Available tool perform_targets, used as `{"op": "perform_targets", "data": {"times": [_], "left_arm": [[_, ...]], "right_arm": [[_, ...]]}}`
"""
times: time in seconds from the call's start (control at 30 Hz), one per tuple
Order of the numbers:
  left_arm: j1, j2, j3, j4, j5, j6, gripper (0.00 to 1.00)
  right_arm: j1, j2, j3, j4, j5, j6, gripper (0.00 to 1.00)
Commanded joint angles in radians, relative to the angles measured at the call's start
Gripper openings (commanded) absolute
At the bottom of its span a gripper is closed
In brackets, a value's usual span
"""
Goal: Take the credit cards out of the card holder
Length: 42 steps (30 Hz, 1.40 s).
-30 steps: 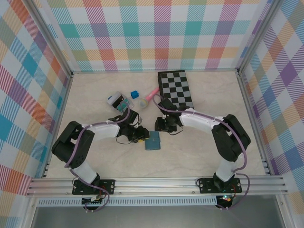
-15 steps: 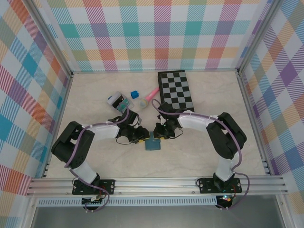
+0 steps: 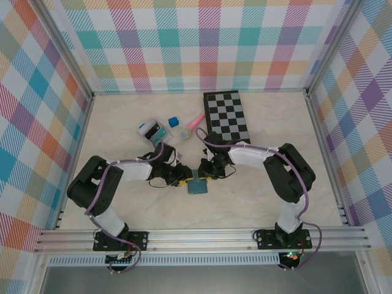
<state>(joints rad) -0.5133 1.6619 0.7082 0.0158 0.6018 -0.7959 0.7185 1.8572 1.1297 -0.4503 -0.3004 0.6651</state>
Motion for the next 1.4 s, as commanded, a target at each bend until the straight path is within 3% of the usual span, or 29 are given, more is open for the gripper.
{"op": "perform_targets", "data": {"times": [0.0, 0.3, 0.67, 1.13, 1.37], "left_arm": [[0.016, -0.038, -0.024, 0.117, 0.056, -0.043, 0.25], [0.021, -0.126, -0.031, 0.094, 0.025, -0.016, 0.1], [0.02, -0.152, -0.011, 0.03, -0.013, 0.005, 0.0], [0.021, -0.131, 0.011, 0.032, -0.006, 0.007, 0.0], [0.02, -0.12, 0.011, 0.034, -0.002, 0.0, 0.0]], "right_arm": [[0.003, 0.041, -0.014, 0.013, 0.033, -0.002, 0.27], [0.007, -0.113, -0.019, 0.007, 0.147, -0.039, 0.33], [0.093, -0.095, 0.059, -0.075, 0.239, -0.061, 0.38], [0.137, -0.035, 0.114, -0.123, 0.304, -0.07, 0.32], [0.137, -0.003, 0.139, -0.142, 0.299, -0.065, 0.35]]}}
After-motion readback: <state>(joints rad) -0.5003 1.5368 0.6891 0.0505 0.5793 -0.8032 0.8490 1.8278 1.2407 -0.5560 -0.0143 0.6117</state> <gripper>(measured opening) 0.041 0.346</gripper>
